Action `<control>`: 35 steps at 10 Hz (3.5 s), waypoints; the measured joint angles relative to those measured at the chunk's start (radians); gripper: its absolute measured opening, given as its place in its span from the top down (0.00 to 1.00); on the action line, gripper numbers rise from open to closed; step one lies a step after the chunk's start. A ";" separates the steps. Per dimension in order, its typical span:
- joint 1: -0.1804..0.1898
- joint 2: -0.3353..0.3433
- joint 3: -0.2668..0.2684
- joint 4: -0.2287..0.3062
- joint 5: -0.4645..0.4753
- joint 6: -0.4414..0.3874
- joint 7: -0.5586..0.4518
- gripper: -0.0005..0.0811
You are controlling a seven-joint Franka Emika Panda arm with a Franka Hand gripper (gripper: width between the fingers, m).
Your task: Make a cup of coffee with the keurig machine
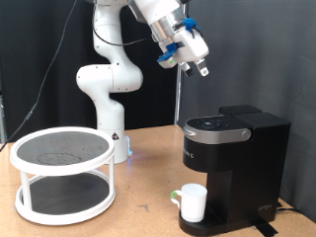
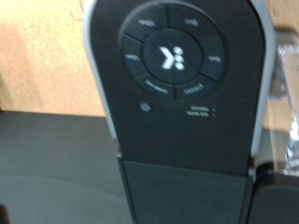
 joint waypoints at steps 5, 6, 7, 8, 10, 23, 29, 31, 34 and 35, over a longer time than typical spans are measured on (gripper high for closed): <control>0.001 0.108 0.060 0.156 -0.187 -0.134 -0.001 0.01; 0.001 0.132 0.066 0.179 -0.187 -0.150 0.001 0.01; 0.001 0.151 0.073 0.192 -0.191 -0.147 0.010 0.01; 0.001 0.163 0.079 0.199 -0.202 -0.136 0.017 0.01; 0.000 0.176 0.092 0.198 -0.227 -0.089 0.041 0.01; 0.000 0.196 0.133 0.041 -0.315 0.125 0.080 0.14; 0.000 0.204 0.140 -0.013 -0.322 0.192 0.080 0.76; 0.000 0.219 0.141 -0.013 -0.322 0.208 0.080 0.91; 0.000 0.236 0.143 -0.015 -0.322 0.210 0.080 0.99; 0.000 0.242 0.144 -0.016 -0.322 0.210 0.079 0.99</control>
